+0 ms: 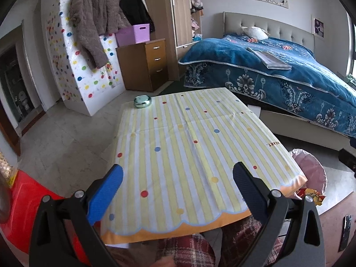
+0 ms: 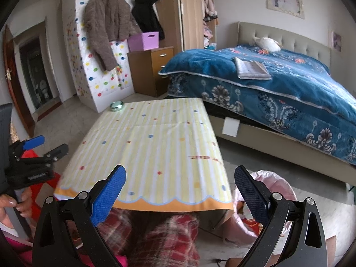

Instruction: Collect trash

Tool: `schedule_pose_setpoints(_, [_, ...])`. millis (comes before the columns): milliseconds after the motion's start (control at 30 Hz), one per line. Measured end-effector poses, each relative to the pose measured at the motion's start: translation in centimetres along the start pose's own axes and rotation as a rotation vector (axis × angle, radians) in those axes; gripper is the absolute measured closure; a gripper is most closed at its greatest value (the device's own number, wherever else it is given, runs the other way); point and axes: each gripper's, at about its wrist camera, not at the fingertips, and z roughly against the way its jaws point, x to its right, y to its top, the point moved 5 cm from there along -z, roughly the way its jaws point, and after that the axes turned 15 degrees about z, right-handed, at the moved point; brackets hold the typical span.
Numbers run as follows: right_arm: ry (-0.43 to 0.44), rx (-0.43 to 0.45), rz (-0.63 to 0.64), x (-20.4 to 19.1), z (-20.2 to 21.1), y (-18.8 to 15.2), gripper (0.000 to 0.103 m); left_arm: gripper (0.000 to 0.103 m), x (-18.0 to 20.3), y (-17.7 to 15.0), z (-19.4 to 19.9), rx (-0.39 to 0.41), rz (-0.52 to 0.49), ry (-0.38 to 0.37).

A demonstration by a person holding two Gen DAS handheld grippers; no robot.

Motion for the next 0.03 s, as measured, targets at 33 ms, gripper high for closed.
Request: schedule_pose_setpoints(33, [-0.007, -0.005, -0.002, 0.18, -0.08, -0.27, 0.006, 0.007, 0.32, -0.15, -0.43, -0.008, -0.007, -0.011])
